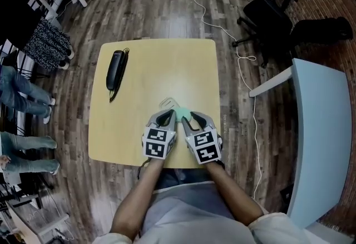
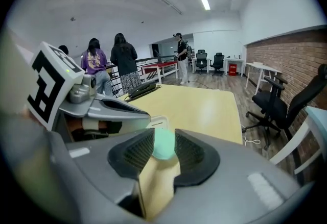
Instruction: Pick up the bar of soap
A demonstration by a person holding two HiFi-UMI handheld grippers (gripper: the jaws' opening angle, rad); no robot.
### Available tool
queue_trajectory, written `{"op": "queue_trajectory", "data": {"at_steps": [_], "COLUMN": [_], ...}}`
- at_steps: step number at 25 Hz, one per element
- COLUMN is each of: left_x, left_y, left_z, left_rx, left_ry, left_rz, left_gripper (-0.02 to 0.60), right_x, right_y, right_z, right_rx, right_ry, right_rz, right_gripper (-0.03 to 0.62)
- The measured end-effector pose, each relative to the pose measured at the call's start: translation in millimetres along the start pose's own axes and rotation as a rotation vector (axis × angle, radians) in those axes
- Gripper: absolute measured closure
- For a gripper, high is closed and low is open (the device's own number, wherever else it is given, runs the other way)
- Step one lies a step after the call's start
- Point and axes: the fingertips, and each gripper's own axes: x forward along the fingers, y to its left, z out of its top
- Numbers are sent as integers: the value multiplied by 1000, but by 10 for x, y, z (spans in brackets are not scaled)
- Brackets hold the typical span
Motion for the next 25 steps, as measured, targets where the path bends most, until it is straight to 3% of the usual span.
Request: {"op": "queue_trajectory", "data": {"at_steps": [5,13,22,25], "left_x": [101,180,212,209], "left_y": [54,18,32,55], "left_z": [-186,-245,-228,-234], "left_rx": [25,-40,-95,-115], "left_ry": [17,1,-31,-36], "left_rz": [4,-36,-60,-62], "left_gripper": [577,575,575,575], "right_x": [114,220,396,359], "right_y": [-125,-224,-164,-148], "right_z": [-96,-231,-272,-233], "right_rx": [60,210,435,430], "right_ry": [34,67,44,17], "right_rz": [-32,-31,89,103], "right_gripper": [453,381,361,381]}}
